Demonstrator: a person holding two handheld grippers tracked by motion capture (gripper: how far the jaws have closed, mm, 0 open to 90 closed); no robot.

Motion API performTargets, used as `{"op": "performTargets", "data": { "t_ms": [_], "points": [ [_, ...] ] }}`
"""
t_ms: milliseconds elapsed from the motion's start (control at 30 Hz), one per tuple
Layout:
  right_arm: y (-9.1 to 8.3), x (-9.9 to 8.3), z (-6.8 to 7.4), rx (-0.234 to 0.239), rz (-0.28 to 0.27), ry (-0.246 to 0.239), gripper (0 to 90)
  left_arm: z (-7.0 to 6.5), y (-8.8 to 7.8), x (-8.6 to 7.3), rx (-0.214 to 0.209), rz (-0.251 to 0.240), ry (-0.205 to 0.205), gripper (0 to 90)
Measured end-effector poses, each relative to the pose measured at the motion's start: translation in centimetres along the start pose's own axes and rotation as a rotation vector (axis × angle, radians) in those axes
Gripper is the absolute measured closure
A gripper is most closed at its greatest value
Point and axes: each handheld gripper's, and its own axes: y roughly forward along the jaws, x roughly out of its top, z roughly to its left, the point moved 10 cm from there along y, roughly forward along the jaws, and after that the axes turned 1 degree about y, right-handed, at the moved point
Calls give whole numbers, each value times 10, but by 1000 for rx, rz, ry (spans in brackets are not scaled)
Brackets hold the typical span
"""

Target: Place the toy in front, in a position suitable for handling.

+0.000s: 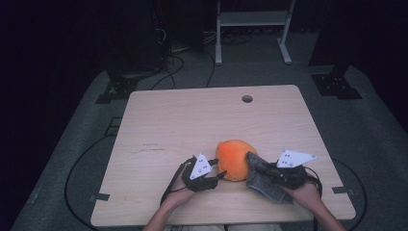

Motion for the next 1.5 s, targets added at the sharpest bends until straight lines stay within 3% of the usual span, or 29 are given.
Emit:
{"op": "performTargets", "data": {
  "t_ms": [100,167,267,333,400,467,667,733,867,967,1067,1167,1200,1400,1500],
  "points": [
    [1,18,-13,4,-39,31,805,-1,-1,0,-4,2,3,479],
    [7,25,-21,11,-18,44,804,0,-2,2,-14,-12,-16,429],
    [19,15,-28,19,64,38,804,3,-2,8,-17,-54,-85,268],
    [21,8,-27,34,71,52,804,9,2,9,6,-51,-124,194],
    [20,4,-28,36,61,71,804,14,9,6,4,-9,-173,189],
    [19,3,-28,32,66,73,804,13,14,6,-55,-10,-223,216],
    [18,9,-28,28,73,61,805,10,12,12,-28,-17,-198,454],
    [16,10,-27,38,67,64,805,5,5,14,-41,-7,-179,477],
    [8,20,-14,88,28,68,805,-4,-8,17,-12,22,-108,484],
    [5,36,9,131,11,5,806,-12,-12,18,-13,17,-73,486],
    [9,59,33,170,4,-68,806,-22,-13,22,-7,14,2,490],
    [22,71,43,162,52,-148,806,-26,-12,21,18,33,73,490],
    [26,70,41,158,73,-159,806,-25,-12,19,21,38,75,490],
    [29,54,18,136,94,-74,807,-19,-13,5,13,54,51,490],
    [27,44,8,139,81,-21,807,-18,-15,12,-20,12,-11,418]
  ]
}}
